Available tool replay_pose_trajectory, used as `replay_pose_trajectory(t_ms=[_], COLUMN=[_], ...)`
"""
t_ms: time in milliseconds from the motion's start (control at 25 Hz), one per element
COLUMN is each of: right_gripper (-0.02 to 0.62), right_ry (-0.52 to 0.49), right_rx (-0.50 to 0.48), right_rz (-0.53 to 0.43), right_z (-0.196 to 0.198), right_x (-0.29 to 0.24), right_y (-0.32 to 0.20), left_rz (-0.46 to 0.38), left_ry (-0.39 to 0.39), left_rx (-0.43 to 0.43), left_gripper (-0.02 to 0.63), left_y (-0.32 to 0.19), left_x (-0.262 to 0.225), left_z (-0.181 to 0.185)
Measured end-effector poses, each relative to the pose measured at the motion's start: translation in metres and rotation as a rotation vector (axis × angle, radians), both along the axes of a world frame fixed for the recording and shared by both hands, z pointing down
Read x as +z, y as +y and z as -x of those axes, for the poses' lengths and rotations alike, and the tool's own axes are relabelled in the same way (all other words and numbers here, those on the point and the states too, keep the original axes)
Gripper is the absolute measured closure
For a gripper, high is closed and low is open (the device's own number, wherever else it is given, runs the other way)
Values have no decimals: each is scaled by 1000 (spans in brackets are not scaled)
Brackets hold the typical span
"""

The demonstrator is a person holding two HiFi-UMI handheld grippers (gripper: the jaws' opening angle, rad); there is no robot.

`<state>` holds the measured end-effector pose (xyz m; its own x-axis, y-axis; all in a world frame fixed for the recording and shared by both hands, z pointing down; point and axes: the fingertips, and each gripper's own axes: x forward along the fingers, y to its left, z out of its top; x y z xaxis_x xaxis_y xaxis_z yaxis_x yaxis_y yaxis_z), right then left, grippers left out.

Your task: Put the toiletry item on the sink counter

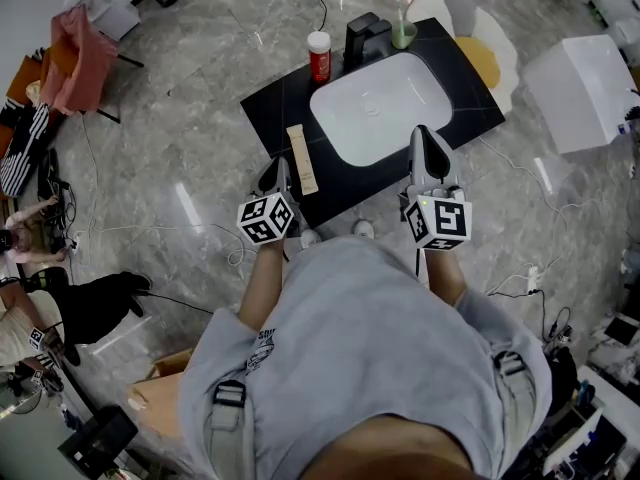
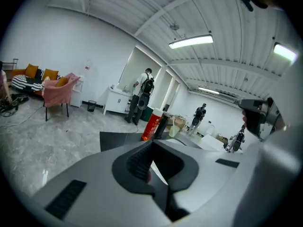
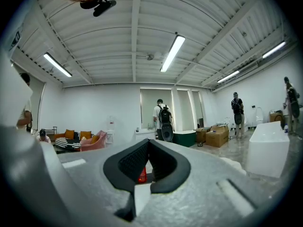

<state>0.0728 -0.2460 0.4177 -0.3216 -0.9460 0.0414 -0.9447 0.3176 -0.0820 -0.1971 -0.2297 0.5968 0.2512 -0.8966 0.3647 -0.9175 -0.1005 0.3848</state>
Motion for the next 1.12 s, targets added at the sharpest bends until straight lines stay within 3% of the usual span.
replay_pose_trajectory(t_ms=[1120], right_gripper=[591], right_ry=[-3], right_rx=[-10], right_rz=[-4], right_z=[2], right_x=[0], right_y=[0], left_rz=[-343], left_ry=[-59], left_rx=[-56], left_gripper=[601], left_y=[2], left_x=[-127], left_z=[16])
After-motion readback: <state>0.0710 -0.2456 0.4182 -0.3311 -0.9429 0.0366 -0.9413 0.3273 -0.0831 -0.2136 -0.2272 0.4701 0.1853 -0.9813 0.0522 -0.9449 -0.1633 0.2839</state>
